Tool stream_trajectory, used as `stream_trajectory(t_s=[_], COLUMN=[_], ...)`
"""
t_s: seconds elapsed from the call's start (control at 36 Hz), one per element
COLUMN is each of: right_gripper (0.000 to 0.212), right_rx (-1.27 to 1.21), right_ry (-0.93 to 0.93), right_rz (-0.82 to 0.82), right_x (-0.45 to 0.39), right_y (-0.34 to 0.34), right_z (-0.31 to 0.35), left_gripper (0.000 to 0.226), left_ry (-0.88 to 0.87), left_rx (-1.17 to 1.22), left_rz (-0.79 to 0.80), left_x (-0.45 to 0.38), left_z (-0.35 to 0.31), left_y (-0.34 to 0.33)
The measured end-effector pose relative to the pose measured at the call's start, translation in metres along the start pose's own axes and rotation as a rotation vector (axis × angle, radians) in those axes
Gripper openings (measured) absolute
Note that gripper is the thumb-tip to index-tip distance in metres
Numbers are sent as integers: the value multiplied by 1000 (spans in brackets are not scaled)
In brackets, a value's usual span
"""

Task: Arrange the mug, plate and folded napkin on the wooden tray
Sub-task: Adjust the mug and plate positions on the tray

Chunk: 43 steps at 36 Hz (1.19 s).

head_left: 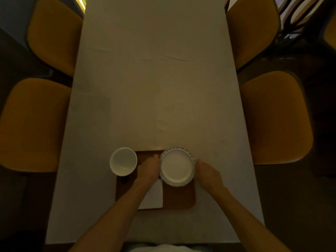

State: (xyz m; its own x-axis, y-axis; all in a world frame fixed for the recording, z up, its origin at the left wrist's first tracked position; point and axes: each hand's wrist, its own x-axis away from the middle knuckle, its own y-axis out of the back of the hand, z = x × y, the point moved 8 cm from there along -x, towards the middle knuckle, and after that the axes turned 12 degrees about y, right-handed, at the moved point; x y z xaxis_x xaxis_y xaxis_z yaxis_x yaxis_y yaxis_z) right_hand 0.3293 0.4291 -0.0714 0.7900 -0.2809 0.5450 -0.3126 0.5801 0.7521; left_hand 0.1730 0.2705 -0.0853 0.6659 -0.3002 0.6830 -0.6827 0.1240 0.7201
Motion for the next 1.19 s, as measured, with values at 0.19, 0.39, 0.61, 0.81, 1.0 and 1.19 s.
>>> stream_trajectory(t_s=[0.19,0.39,0.61,0.81,1.0,1.19], right_gripper=[25,28,22,26,29,15], right_rx=[-190,-286,-247,-237,-286,-181], right_ry=[-51,-68,-59,-107,-111,-74], right_rz=[-1,-93,-25,64,-34,56], right_x=[3,-22,-26,-7,-17,-15], right_y=[-11,8,7,-17,-2,-4], right_z=[-4,0,-1,-11,-4,-5], left_gripper=[18,18,21,18,20,17], left_ry=[-23,-50,-56,-74,-65,-33], left_rx=[58,18,-3,56,3,0], left_rz=[27,31,21,45,84,113], left_x=[-9,9,13,-5,3,6], left_z=[-6,8,9,-8,3,8], left_y=[10,-4,-6,12,2,-12])
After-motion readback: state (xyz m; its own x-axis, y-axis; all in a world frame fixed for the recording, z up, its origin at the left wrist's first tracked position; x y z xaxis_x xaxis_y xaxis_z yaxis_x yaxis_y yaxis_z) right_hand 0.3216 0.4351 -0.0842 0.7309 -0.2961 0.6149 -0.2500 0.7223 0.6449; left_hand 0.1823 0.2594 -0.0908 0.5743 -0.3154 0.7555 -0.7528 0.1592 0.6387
